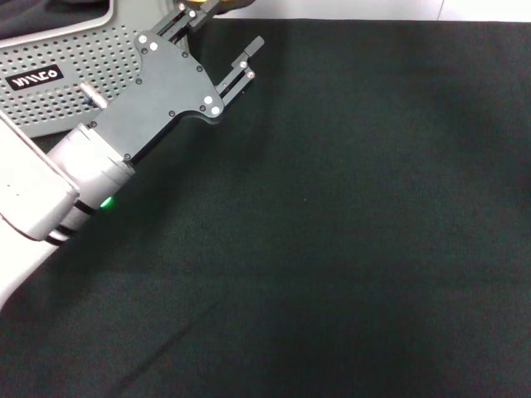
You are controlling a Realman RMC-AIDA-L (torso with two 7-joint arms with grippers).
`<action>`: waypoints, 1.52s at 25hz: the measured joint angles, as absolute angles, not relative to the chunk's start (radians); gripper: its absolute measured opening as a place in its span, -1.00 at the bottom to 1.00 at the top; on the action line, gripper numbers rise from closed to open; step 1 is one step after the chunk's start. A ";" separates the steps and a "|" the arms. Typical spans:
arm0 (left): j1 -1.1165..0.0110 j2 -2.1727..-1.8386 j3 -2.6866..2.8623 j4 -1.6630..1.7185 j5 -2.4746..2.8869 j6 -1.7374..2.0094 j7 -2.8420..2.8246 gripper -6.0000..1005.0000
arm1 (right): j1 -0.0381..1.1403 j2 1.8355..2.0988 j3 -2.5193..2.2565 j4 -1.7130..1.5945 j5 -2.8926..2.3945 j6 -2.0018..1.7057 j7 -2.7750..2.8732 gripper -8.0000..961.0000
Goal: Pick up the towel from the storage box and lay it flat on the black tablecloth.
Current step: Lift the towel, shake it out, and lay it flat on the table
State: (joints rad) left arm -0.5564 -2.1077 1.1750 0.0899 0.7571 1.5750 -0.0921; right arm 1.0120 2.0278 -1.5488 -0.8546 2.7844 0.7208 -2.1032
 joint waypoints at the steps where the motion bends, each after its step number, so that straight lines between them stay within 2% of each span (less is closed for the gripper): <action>1: -0.561 -2.108 1.175 0.088 0.757 1.575 -0.062 0.18 | 1.017 2.028 -1.549 -0.854 2.784 0.713 -2.101 -0.98; 10: -0.612 -2.108 1.171 0.019 0.693 1.608 0.136 0.18 | 1.044 2.028 -1.549 -0.852 2.784 0.684 -2.079 -0.98; 38: -0.705 -2.108 1.125 -0.031 0.663 1.551 0.232 0.18 | 1.096 2.028 -1.562 -0.816 2.784 0.659 -2.003 -0.98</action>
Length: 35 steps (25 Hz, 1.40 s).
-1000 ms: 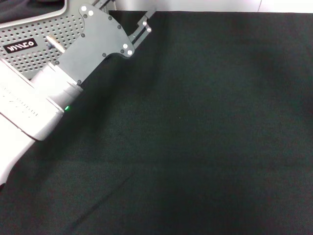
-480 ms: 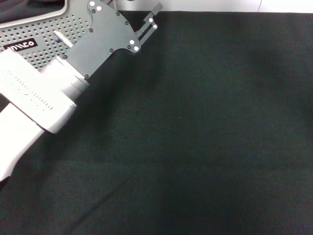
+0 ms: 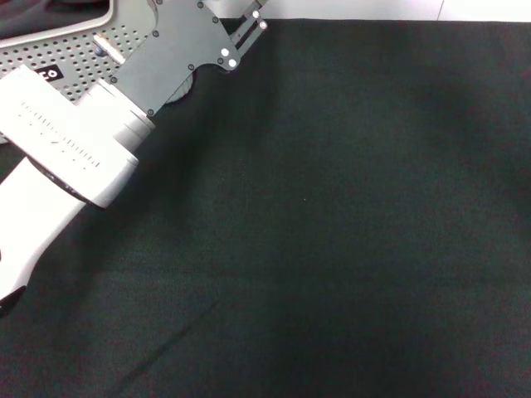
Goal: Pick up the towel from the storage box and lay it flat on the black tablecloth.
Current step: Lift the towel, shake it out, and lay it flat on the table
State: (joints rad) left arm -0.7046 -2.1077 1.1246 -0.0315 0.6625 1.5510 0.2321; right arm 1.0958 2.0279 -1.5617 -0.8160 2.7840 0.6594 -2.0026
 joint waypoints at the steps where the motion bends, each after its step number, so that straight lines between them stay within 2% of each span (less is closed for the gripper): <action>1: -0.705 -2.108 1.122 -0.032 0.663 1.551 0.233 0.18 | 1.096 2.028 -1.562 -0.816 2.784 0.659 -2.001 -0.98; 31: -0.697 -2.108 1.048 -0.057 0.637 1.548 0.336 0.15 | 1.064 2.028 -1.561 -0.841 2.784 0.667 -1.973 -0.98; 35: -0.697 -2.108 1.048 -0.057 0.639 1.550 0.336 -0.04 | 1.061 2.028 -1.560 -0.841 2.784 0.667 -1.973 -0.98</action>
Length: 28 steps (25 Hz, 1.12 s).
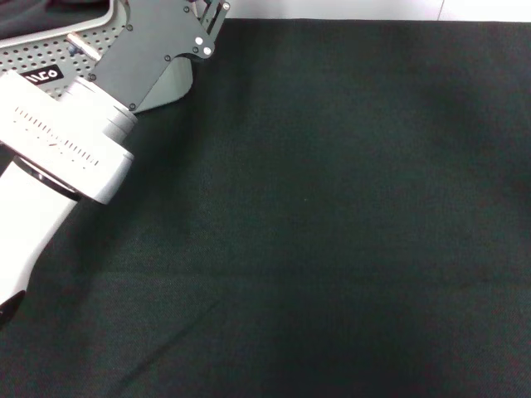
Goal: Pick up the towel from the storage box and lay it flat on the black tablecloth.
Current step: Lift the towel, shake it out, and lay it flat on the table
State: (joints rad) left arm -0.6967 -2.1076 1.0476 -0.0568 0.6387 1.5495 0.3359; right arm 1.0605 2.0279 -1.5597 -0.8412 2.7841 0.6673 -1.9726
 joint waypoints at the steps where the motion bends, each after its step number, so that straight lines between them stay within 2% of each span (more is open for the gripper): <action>1: -0.697 -2.108 1.048 -0.057 0.641 1.550 0.336 -0.09 | 1.060 2.028 -1.560 -0.841 2.784 0.667 -1.973 -0.98; 12: -0.684 -2.108 1.048 -0.057 0.646 1.569 0.333 -0.55 | 1.048 2.028 -1.549 -0.841 2.784 0.667 -1.969 -0.98; 18: -0.680 -2.108 1.048 -0.057 0.641 1.584 0.327 -0.73 | 1.038 2.028 -1.550 -0.841 2.784 0.668 -1.952 -0.98; 21: -0.672 -2.108 1.048 -0.058 0.642 1.590 0.312 -0.71 | 1.015 2.028 -1.554 -0.842 2.783 0.672 -1.943 -0.98; 26: -0.635 -2.108 1.048 -0.036 0.637 1.626 0.187 -0.90 | 0.944 2.028 -1.562 -0.875 2.782 0.676 -1.924 -0.98; 28: -0.613 -2.108 1.049 -0.017 0.638 1.641 0.128 -0.90 | 0.912 2.028 -1.570 -0.891 2.782 0.678 -1.918 -0.98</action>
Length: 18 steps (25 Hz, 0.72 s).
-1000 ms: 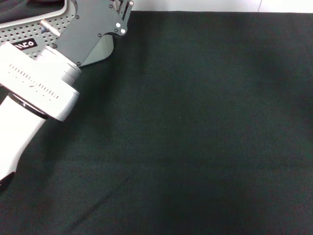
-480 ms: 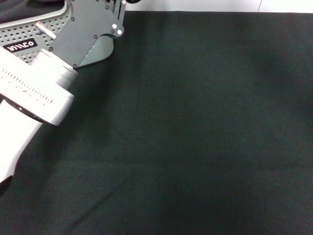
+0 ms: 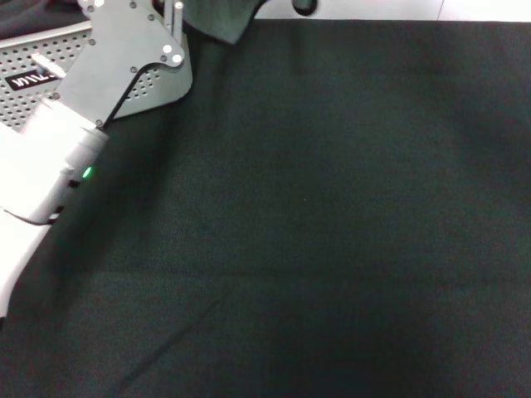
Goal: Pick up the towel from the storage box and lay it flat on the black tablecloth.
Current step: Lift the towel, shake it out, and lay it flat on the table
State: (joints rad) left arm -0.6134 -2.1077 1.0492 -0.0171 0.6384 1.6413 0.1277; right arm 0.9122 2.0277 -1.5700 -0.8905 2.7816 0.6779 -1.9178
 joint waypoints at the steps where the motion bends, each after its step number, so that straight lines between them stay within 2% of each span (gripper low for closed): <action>1: -0.604 -2.108 1.051 -0.009 0.641 1.647 0.103 -0.91 | 0.899 2.028 -1.576 -0.897 2.781 0.679 -1.913 -0.98; 18: -0.425 -2.101 1.060 0.135 0.679 1.801 -0.344 -0.92 | 0.565 2.020 -1.692 -1.021 2.753 0.776 -1.792 -0.98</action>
